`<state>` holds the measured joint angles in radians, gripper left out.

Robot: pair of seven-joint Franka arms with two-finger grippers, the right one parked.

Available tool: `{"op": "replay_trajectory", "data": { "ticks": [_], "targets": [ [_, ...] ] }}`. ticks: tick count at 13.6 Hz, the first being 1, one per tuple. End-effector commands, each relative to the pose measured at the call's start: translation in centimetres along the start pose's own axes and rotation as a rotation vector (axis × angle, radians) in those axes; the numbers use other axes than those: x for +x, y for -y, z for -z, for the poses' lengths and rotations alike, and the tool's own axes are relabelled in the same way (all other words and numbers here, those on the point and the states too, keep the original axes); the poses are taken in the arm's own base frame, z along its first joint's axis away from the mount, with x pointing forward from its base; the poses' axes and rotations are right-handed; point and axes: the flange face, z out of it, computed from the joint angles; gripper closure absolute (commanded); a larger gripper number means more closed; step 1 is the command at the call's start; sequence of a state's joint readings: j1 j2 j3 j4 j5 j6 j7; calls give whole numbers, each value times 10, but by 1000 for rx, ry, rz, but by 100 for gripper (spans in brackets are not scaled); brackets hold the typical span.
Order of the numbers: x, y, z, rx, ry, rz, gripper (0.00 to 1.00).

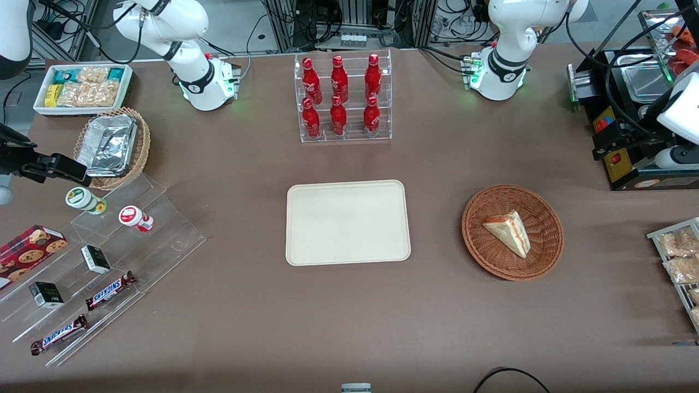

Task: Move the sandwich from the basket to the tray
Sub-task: 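Move the left gripper over the wicker basket above the sandwich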

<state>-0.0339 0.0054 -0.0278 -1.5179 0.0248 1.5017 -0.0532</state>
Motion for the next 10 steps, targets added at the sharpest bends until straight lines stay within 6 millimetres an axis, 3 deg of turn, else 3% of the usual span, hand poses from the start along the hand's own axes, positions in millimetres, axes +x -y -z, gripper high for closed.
{"op": "replay_trajectory", "data": {
  "ticks": [1,6,10],
  "targets": [
    [-1,-7,3,-3,4,-18,0],
    [10,-9,-13,-6,18,-19,0],
    [44,-12,-62,-11,37,-22,0]
  ]
}}
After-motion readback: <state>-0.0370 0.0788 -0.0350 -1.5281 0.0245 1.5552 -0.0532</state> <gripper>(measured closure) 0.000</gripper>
